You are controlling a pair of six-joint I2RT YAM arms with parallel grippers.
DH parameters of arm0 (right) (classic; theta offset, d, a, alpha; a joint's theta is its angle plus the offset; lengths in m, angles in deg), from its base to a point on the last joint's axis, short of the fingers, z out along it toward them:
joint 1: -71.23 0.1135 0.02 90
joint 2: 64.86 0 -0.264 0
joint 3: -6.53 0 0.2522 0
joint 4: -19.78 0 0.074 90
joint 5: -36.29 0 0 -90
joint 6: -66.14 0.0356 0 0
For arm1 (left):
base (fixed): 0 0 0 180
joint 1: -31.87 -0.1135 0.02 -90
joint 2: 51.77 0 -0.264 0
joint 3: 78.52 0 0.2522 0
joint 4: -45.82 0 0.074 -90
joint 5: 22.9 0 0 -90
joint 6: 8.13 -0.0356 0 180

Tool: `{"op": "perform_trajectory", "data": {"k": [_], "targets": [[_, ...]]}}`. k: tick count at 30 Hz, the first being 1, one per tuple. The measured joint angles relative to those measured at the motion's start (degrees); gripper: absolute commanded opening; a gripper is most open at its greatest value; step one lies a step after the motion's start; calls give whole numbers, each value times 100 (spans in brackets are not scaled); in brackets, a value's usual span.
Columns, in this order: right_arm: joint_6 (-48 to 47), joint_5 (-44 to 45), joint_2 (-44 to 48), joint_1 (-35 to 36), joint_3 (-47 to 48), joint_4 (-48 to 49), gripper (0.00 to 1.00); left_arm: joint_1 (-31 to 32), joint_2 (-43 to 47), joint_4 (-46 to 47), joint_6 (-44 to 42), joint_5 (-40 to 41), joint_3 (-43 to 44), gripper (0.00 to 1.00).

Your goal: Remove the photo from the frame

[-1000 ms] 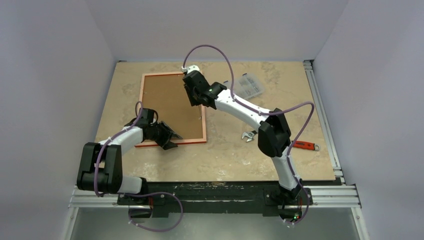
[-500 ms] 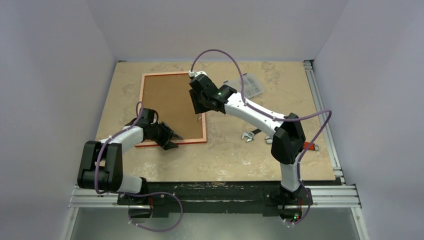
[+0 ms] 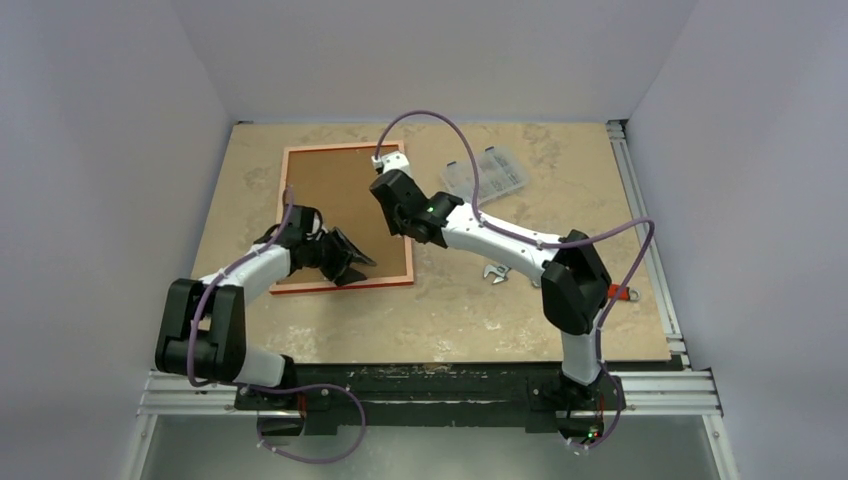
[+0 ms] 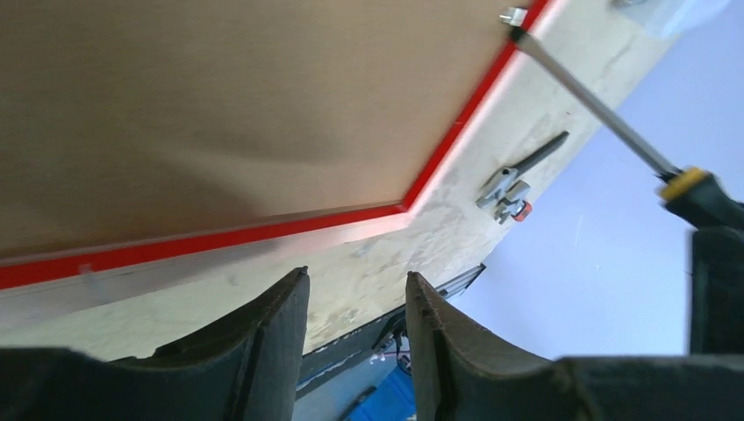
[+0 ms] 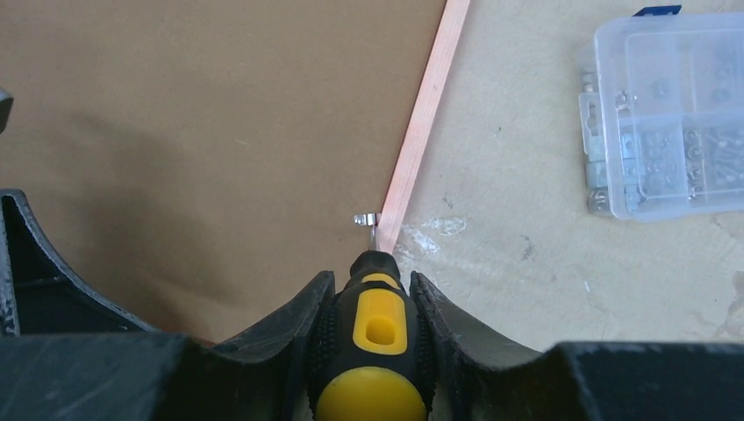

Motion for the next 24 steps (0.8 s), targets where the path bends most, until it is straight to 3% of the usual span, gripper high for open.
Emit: {"op": "perform_trajectory", "data": {"k": [14, 24], "targets": [[-173, 1204, 234, 452, -1005, 1456, 0, 264, -328, 92, 356, 516, 203, 37], [-533, 2396, 321, 826, -2293, 4044, 0, 229, -334, 94, 448, 804, 203, 37]]}}
